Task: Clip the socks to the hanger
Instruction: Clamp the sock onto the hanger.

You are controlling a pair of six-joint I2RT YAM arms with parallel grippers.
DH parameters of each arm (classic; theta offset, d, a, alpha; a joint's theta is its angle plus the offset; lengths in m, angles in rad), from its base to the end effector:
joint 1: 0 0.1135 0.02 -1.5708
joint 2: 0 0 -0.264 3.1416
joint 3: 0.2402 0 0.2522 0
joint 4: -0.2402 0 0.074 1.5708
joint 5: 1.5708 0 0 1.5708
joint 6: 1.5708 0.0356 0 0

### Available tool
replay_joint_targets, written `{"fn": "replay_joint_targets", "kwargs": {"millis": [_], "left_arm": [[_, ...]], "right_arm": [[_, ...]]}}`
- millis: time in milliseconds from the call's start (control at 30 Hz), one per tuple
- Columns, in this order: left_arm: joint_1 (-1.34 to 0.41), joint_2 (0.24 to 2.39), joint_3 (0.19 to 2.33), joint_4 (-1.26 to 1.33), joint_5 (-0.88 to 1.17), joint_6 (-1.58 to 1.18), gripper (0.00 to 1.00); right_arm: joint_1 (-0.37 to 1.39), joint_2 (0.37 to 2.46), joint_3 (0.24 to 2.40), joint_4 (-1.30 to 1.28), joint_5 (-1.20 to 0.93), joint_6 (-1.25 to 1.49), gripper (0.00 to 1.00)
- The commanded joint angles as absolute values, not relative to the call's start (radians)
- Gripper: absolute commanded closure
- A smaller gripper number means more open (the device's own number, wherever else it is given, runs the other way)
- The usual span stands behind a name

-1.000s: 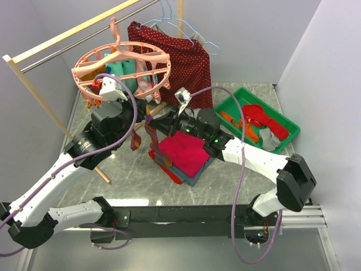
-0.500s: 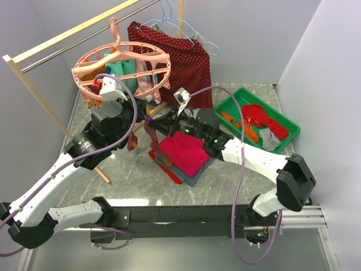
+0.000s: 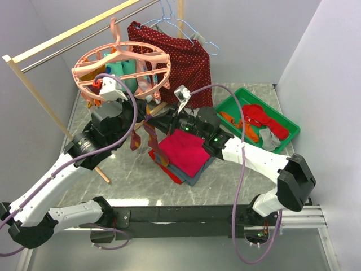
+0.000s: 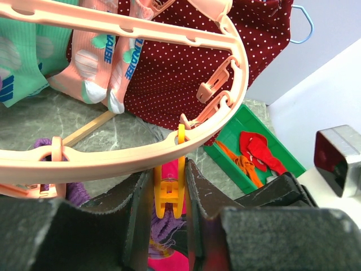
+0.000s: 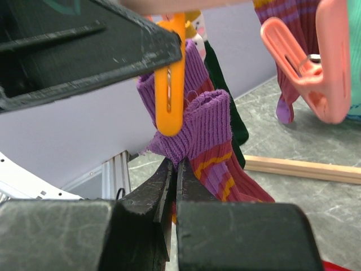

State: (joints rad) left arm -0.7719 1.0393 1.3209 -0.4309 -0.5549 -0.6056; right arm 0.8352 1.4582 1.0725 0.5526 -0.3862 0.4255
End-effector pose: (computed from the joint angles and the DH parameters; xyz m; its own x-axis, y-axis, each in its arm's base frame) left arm 0.1621 -0.1316 0.4513 -0.2126 -0.4683 -0.8576 0.1198 0.8586 -0.4985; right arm 0.2218 0.2651 0.3570 -0.2849 0.2551 -0.9240 -0.8986 0.2645 0.3500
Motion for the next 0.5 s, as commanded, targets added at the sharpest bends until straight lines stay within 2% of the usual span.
{"fn": "replay_joint_targets", "kwargs": {"millis": [0, 467], "left_arm": [[-0.772, 1.046, 1.347, -0.417, -0.552, -0.594, 0.99], [-0.772, 1.04, 1.333, -0.417, -0.551, -0.6, 0.99]], "right_arm": [[0.842, 1.428, 1.135, 0.6, -0.387, 0.414, 1.0], [0.844, 1.445, 1.166, 0.612, -0.39, 0.431, 1.0]]}}
